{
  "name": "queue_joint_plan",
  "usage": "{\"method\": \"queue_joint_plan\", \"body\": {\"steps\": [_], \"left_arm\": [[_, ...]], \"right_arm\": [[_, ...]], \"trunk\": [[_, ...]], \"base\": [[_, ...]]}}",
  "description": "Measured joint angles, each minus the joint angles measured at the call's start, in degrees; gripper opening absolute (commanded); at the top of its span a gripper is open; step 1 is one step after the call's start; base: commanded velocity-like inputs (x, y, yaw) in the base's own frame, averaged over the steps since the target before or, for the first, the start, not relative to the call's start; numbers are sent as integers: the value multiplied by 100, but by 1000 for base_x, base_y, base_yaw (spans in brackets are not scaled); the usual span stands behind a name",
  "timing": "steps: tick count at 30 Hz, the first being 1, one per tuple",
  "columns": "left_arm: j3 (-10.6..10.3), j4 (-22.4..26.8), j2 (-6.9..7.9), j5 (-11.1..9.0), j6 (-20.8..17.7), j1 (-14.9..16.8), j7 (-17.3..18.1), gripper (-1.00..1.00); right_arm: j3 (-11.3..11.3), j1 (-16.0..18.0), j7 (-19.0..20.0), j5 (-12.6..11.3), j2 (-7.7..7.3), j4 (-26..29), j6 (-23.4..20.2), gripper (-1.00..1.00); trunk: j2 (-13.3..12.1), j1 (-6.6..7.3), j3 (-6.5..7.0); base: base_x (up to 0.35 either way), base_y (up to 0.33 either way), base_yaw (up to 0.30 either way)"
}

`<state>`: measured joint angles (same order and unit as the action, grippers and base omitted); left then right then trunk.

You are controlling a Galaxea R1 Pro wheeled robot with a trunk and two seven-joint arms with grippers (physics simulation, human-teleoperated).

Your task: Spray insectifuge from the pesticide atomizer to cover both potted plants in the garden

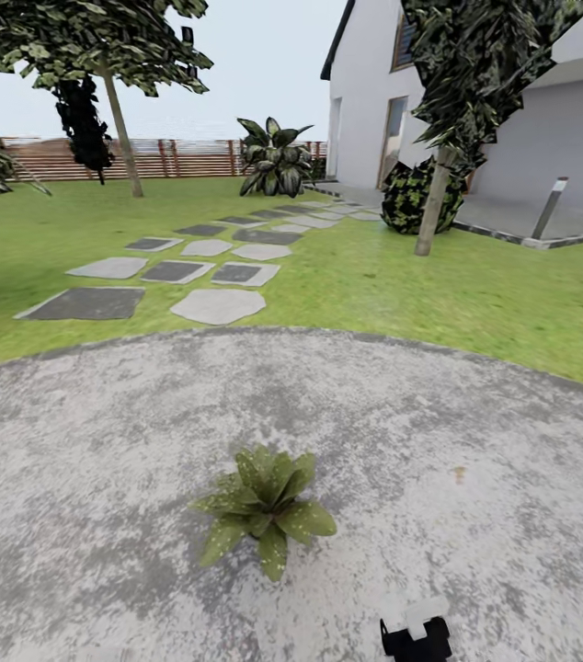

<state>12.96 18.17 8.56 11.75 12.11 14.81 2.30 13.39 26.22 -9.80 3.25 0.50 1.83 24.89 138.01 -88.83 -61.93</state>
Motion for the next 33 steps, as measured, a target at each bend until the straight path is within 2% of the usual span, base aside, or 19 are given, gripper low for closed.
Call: {"method": "queue_joint_plan", "body": {"steps": [11,33], "left_arm": [[0,-6,0,0,1,0,0,-100],[-2,-13,-1,0,6,1,0,-100]], "right_arm": [[-10,-1,-5,-8,19,3,-2,100],[-18,-3,0,-8,18,3,-1,100]], "trunk": [[0,0,0],[0,0,0]], "base": [[2,321,-28],[0,321,-270]]}}
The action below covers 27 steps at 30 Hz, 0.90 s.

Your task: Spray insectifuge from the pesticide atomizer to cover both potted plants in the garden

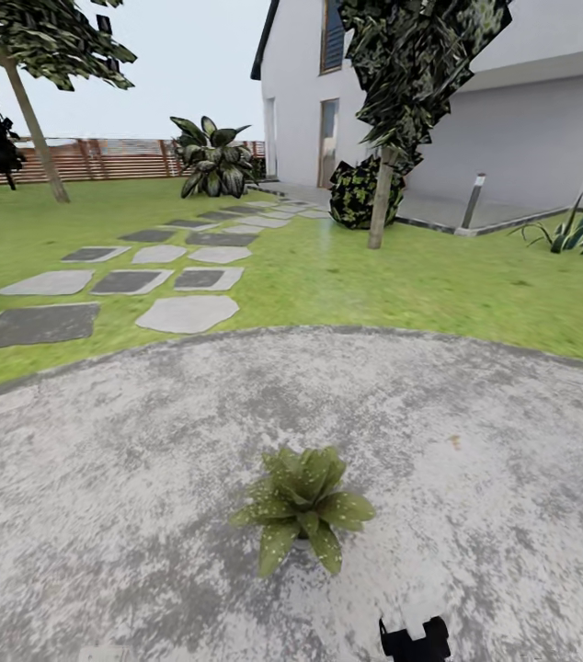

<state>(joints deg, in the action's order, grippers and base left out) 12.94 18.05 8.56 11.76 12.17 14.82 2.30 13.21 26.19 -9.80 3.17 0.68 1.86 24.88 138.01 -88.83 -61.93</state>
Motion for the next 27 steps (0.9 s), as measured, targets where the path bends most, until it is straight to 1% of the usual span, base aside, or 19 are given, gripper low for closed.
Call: {"method": "queue_joint_plan", "body": {"steps": [2,8,27], "left_arm": [[-1,-5,0,0,0,0,2,-100],[-7,-14,0,0,2,-2,7,-100],[-6,-15,0,0,7,0,6,-100]], "right_arm": [[3,-1,0,0,0,0,1,100],[4,0,-1,0,10,-1,1,100],[-3,1,0,0,9,0,0,100]], "trunk": [[0,0,0],[0,0,0],[0,0,43]], "base": [[0,322,-173],[0,321,-41],[0,321,-253]]}}
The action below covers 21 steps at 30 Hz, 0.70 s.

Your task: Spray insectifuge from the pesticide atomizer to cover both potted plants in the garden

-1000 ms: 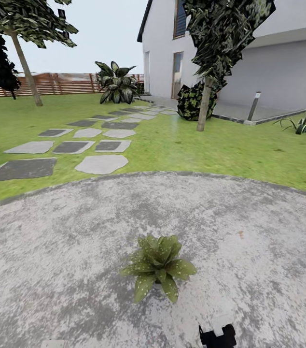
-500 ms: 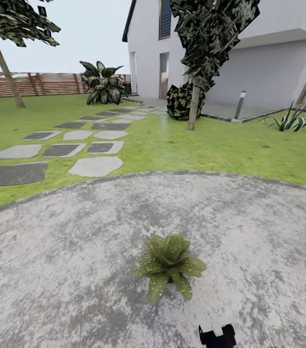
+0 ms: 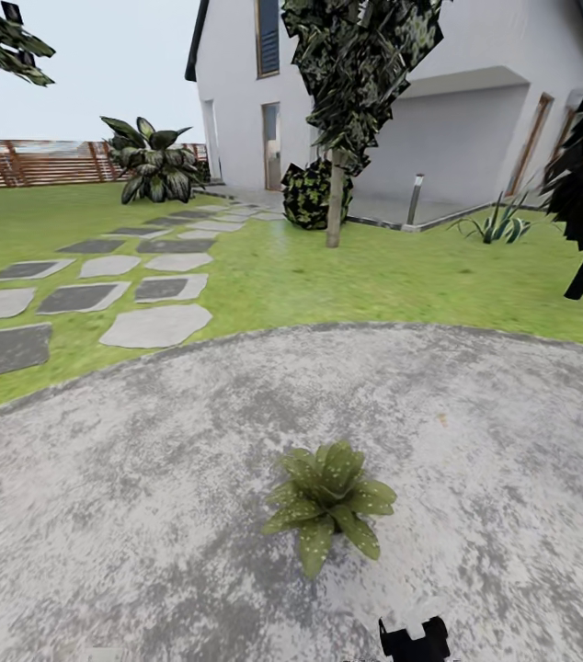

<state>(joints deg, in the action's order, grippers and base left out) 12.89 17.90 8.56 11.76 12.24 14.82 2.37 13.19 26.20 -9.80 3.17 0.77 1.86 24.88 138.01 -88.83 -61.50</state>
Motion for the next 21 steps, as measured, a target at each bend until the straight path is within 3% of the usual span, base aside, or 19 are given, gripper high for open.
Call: {"method": "queue_joint_plan", "body": {"steps": [21], "left_arm": [[-2,-1,-23,1,8,0,10,-100]], "right_arm": [[0,-1,0,0,0,0,-3,100]], "trunk": [[0,-1,23]], "base": [[-64,320,-284]]}}
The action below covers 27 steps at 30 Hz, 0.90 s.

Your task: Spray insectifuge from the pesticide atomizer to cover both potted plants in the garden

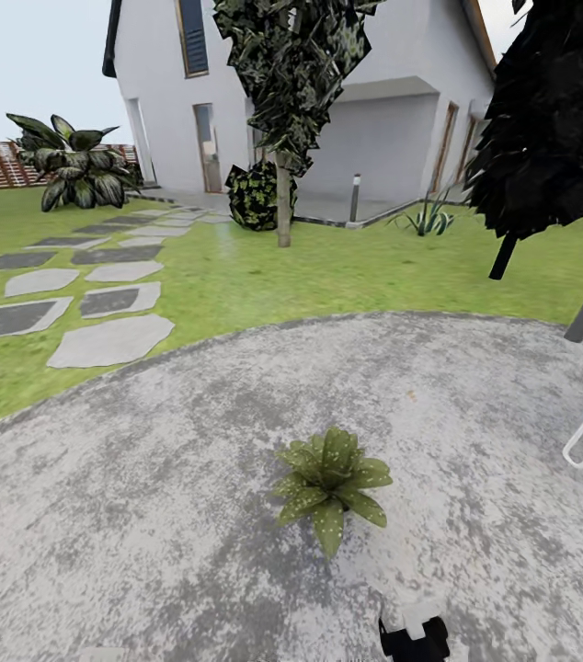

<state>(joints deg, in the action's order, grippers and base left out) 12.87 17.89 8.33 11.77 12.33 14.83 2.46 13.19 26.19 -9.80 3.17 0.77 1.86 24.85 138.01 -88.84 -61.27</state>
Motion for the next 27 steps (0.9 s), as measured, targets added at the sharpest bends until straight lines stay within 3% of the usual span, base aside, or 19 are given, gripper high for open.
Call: {"method": "queue_joint_plan", "body": {"steps": [27], "left_arm": [[0,0,-3,0,-3,0,0,-100]], "right_arm": [[1,-3,-1,0,0,-1,-1,100]], "trunk": [[0,-1,-88]], "base": [[-189,254,-271]]}}
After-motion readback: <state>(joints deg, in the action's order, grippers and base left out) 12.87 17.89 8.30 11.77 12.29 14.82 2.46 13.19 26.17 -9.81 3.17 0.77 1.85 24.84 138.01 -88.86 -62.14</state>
